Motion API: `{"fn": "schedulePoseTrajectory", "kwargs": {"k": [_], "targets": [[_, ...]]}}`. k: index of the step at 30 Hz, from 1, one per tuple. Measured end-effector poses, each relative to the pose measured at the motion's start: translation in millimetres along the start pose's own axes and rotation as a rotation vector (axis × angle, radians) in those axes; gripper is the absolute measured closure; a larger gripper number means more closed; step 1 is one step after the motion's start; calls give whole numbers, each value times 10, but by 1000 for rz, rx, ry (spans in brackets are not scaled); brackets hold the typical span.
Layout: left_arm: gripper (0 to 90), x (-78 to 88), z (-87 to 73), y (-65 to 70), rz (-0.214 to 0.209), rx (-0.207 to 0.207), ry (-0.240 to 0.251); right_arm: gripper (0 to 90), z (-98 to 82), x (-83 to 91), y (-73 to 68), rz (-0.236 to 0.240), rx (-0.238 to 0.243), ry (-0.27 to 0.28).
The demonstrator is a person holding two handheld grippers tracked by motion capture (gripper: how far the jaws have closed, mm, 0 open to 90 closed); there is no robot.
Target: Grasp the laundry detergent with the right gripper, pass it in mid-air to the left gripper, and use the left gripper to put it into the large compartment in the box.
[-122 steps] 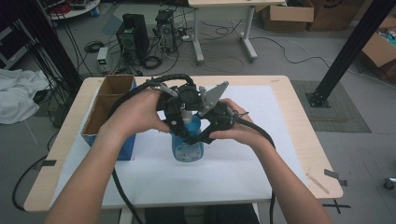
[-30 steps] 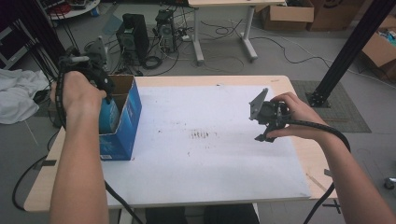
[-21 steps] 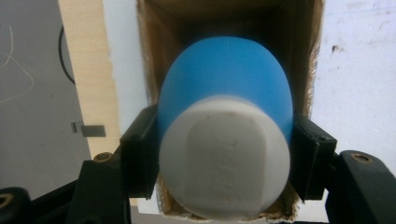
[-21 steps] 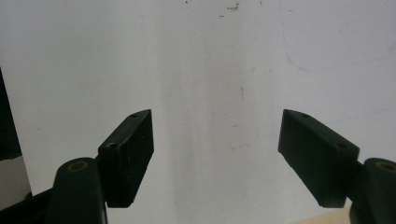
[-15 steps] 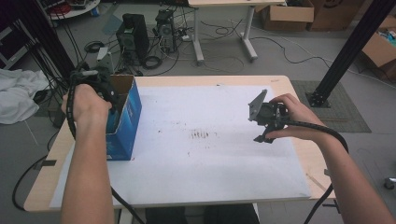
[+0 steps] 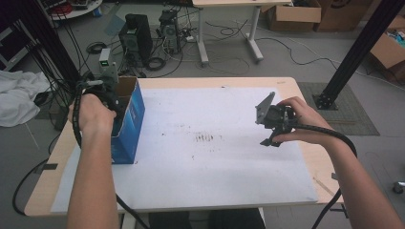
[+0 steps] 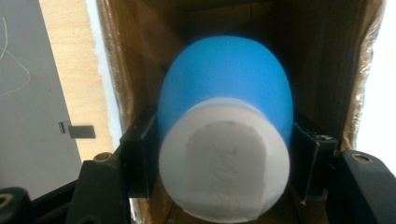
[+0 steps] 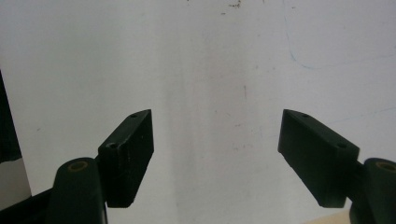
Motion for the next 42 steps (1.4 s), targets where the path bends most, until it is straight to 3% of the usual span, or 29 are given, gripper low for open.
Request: {"fn": "schedulePoseTrajectory", "kwargs": {"k": [42], "targets": [[381,-55,-21,-7,-6,12,2,270,-70,47,-12,-1,-19,-6]]}}
Point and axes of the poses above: each handheld gripper's, and its own axes: x roughly backward along the jaws, z roughly out of its top, y roughly to its right, the point moved 9 cm from there along -x, roughly forward along the jaws, and after that the axes turned 2 degrees about z, right-handed, at the moved point
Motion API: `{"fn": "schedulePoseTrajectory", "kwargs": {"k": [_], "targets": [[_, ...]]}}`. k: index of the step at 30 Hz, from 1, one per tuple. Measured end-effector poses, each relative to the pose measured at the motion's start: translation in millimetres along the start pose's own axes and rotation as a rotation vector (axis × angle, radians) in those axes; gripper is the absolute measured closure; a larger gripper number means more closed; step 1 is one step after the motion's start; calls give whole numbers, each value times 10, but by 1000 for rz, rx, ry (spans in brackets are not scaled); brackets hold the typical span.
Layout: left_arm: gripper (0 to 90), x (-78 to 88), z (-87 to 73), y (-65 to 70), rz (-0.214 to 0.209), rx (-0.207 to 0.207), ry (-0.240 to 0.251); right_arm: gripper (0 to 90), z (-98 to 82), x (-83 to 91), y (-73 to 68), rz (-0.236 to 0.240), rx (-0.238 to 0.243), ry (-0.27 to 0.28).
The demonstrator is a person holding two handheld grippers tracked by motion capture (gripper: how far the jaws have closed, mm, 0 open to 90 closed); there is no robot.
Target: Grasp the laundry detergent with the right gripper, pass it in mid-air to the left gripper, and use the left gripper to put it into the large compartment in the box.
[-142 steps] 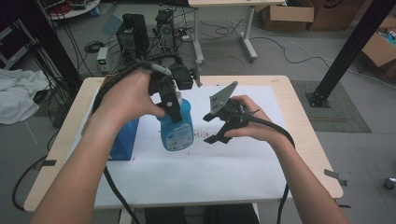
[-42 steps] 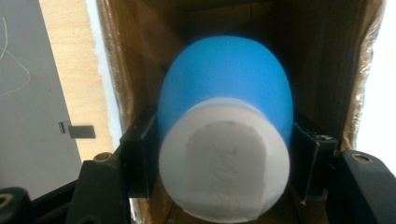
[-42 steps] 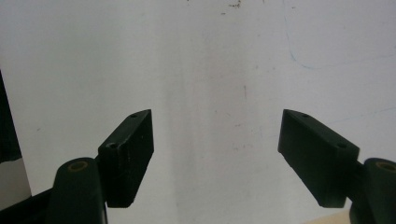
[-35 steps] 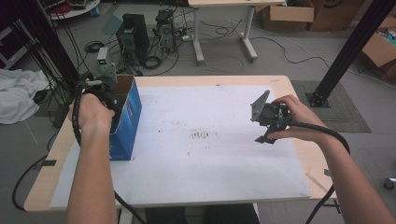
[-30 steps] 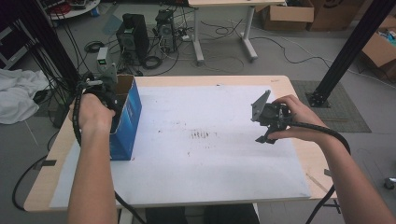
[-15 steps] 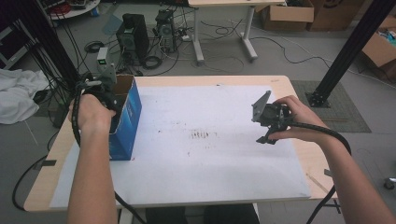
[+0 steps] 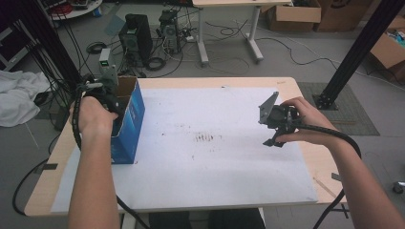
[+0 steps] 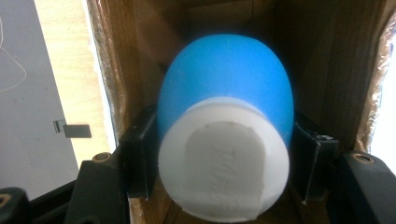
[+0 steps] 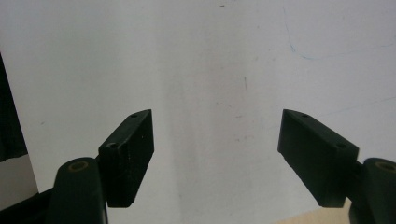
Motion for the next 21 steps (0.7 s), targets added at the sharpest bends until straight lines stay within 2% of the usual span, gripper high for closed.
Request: {"fn": "schedulePoseTrajectory", "kwargs": {"k": [17,21], "targets": [[375,19,-24,-27,-9,8,1,273,-24,34,-22,-2,-9,-3],[319,71,-30,-49,-10,6,13,273,-20,49,-37,-3,-12,-3]]}}
Point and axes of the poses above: each handheld gripper's, and its own axes: x roughly backward along the jaws, z roughly out of its top, y roughly to its right, the point moved 9 cm from there along -x, roughly forward along the jaws, and after that the axes turned 2 degrees about z, right-handed, at the moved point
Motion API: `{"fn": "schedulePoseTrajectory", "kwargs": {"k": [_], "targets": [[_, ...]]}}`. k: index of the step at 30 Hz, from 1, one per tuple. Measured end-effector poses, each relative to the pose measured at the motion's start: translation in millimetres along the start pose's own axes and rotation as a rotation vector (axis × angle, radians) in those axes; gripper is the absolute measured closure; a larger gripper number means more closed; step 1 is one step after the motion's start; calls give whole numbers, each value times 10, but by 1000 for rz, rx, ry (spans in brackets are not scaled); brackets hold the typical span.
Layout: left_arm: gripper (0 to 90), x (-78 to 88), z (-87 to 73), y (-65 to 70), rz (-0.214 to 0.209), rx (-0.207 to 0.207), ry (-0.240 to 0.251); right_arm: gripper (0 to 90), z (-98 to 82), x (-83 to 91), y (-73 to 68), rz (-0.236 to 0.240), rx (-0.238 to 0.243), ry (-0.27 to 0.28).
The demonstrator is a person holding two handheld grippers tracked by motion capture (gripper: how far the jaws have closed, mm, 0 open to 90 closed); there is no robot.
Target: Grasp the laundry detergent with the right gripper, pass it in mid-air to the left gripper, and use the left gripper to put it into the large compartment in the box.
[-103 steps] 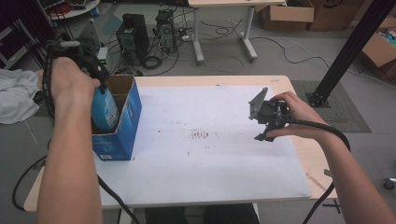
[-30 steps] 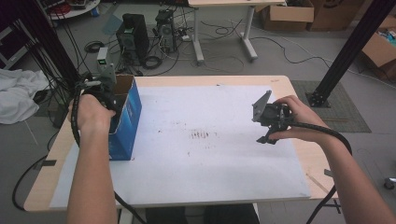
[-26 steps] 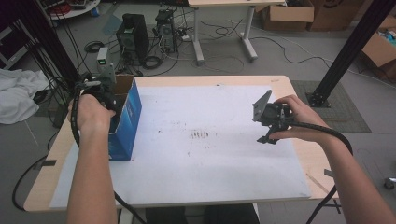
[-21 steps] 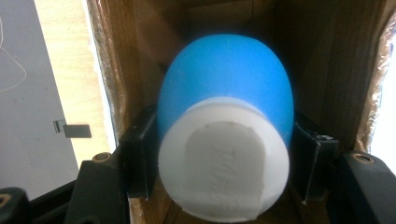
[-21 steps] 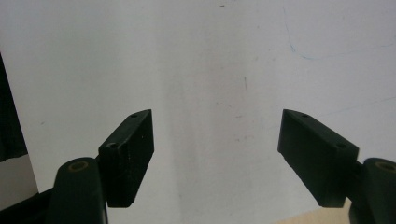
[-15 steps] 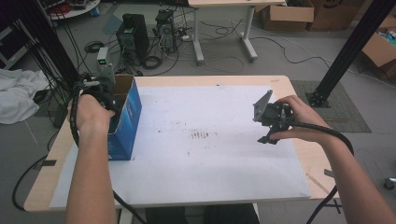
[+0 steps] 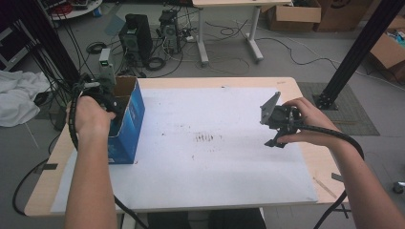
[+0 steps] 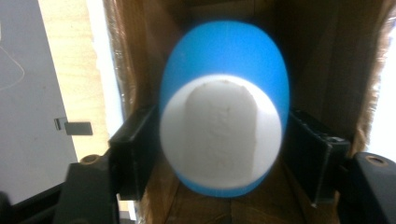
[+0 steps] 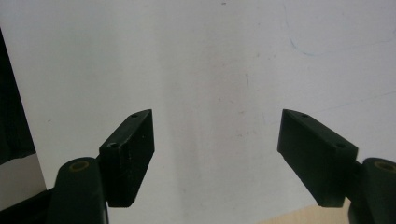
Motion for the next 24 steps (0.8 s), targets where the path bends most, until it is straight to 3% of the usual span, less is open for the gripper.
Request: {"fn": "schedulePoseTrajectory", "kwargs": {"k": [6,14,17,18,20,21,22,24], "targets": [[263,158,-22,-40,0,-16,37,273,-5,28,-20,-1,-12,1],[175,429,-61,-15,-12,-83,95,270,-17,89,-12,3,-32,21],[156,536,-63,88,-30,-151,128,268,-22,104,0,6,-38,26],[154,592,-60,179,-55,-187,151,268,-28,112,12,8,-45,33],[154,646,-54,278,-74,-227,175,268,-38,115,24,11,-47,33],[154,646,-54,278,-74,-227,175,267,-43,120,31,11,-48,32],[155,699,-47,387,-91,-272,200,265,-47,125,37,10,-51,32],[156,734,-45,516,-118,-316,221,264,-42,134,40,15,-54,45]]}}
Point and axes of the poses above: each handheld gripper's, and its own axes: x roughly backward along the jaws, z roughly out of its top, y roughly to its right, the point moved 9 cm from there along -x, roughly forward along the jaws, and after that the axes turned 2 degrees about z, right-handed, at the moved point
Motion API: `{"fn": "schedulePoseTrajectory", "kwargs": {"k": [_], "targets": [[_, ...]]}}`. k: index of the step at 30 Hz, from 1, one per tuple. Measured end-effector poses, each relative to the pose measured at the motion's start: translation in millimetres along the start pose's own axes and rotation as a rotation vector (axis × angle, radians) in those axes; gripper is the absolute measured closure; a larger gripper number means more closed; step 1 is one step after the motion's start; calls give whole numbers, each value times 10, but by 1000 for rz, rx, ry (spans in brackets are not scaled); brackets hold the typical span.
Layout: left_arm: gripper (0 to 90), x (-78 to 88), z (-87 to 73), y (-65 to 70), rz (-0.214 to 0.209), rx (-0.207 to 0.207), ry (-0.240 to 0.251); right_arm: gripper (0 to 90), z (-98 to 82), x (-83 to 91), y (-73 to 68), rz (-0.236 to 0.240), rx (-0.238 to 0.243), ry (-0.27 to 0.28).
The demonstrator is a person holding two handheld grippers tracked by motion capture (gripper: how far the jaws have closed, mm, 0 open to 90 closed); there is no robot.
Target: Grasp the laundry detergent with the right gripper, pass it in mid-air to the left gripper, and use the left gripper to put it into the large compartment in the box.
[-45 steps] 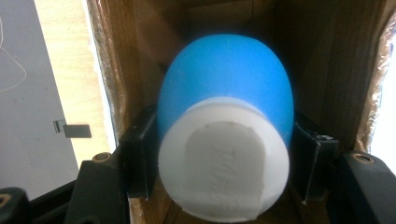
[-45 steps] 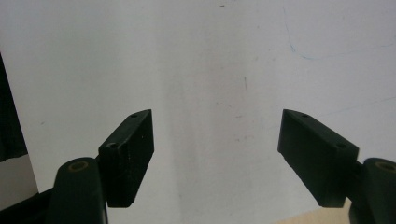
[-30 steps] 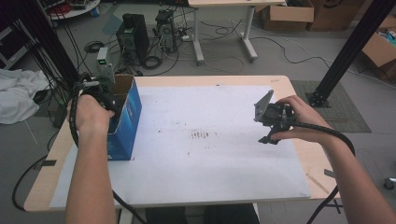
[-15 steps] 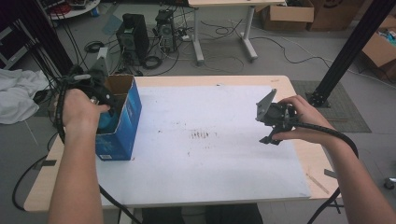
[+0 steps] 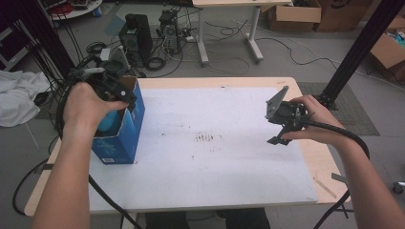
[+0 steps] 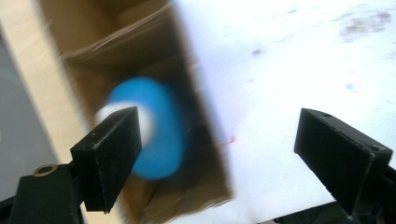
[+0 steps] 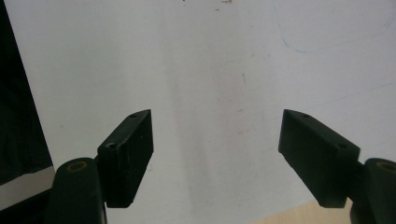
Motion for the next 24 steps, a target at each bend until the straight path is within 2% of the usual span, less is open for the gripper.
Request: {"fn": "schedulePoseTrajectory", "kwargs": {"k": [1,3,6,7,8,9,12,13,15,16,17,18,20,24], "targets": [[157,0,0,0,0,0,0,264,0,0,0,0,0,0],[158,0,60,176,-30,-61,24,261,1,17,4,8,-7,10],[155,-25,110,342,-31,-126,44,258,14,34,2,14,-13,23],[156,-25,110,342,-31,-126,44,258,22,44,-2,18,-14,27],[155,-52,134,460,-44,-164,55,257,28,51,-5,20,-15,30],[155,-52,134,460,-44,-164,55,256,37,60,-8,25,-18,35],[155,-102,158,624,-59,-210,65,250,51,79,-7,32,-21,39],[155,-146,173,731,-76,-241,73,250,53,82,-6,34,-22,39],[157,-209,184,846,-126,-253,70,247,60,92,3,34,-25,42],[157,-209,184,846,-126,-253,70,246,64,95,6,34,-27,42],[157,-286,193,940,-136,-279,65,246,70,97,6,35,-27,42],[156,-286,193,940,-136,-279,65,246,77,98,5,35,-26,42],[154,-394,204,1064,-141,-320,57,247,88,98,4,38,-26,43],[155,-511,203,1224,-162,-370,55,239,121,94,7,50,-24,44]]}}
Point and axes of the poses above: each handheld gripper's, and its own axes: x roughly backward along the jaws, z roughly out of its top, y roughly to its right, the point moved 9 cm from there along -x, roughly forward along the jaws, and after that the axes turned 2 degrees about z, right-handed, at the moved point
